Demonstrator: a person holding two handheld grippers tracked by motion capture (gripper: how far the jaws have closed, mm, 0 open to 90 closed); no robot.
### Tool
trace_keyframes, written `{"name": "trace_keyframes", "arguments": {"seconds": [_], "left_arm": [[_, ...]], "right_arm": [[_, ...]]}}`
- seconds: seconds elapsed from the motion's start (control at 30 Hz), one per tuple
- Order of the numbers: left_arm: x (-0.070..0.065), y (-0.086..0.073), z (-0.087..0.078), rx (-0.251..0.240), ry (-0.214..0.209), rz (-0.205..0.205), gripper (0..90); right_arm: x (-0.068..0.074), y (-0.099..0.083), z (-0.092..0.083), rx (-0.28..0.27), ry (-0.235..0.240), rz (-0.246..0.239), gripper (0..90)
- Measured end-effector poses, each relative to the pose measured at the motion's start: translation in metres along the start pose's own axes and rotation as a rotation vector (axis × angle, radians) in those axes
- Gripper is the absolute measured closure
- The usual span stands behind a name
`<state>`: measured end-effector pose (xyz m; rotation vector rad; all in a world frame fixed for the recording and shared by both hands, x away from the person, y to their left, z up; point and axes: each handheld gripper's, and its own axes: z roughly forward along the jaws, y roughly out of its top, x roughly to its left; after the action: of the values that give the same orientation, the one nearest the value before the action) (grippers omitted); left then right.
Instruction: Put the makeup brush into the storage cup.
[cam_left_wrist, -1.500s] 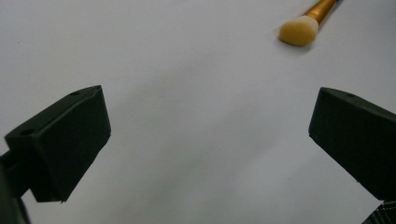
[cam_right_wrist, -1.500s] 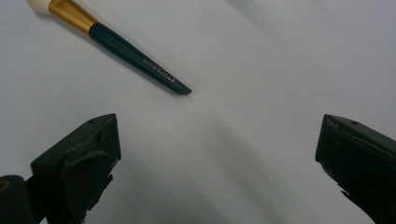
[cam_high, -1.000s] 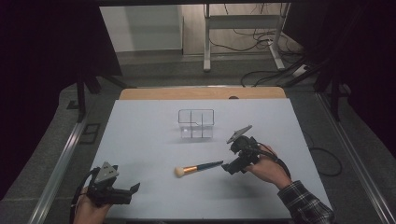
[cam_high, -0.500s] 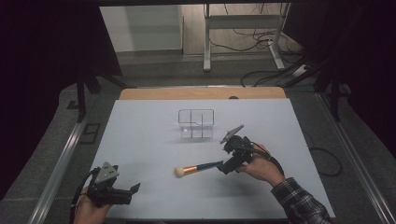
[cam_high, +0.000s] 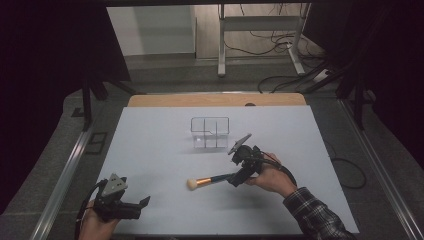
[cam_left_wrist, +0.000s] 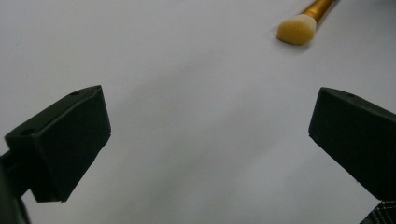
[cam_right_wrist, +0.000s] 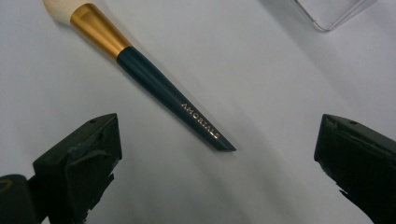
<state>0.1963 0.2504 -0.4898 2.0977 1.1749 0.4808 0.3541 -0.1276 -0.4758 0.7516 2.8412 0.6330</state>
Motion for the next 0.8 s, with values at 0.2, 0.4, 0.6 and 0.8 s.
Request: {"name": "trace_keyframes", "arguments": {"seconds": [0.2, 0.4, 0.6, 0.8], "left_arm": [[0.000, 0.000, 0.000, 0.000, 0.000, 0.000, 0.0], [0.000, 0.000, 0.000, 0.000, 0.000, 0.000, 0.0], [0.000, 0.000, 0.000, 0.000, -0.001, 0.001, 0.0], [0.000, 0.000, 0.000, 0.001, -0.001, 0.002, 0.0]], "right_arm": [[0.004, 0.004, 0.004, 0.008, 0.009, -0.012, 0.9], [0.007, 0.008, 0.008, 0.024, 0.017, -0.025, 1.4], [0.010, 0.013, 0.011, 0.029, 0.020, -0.034, 1.8], [0.014, 0.018, 0.015, 0.034, 0.020, -0.045, 1.8]]}}
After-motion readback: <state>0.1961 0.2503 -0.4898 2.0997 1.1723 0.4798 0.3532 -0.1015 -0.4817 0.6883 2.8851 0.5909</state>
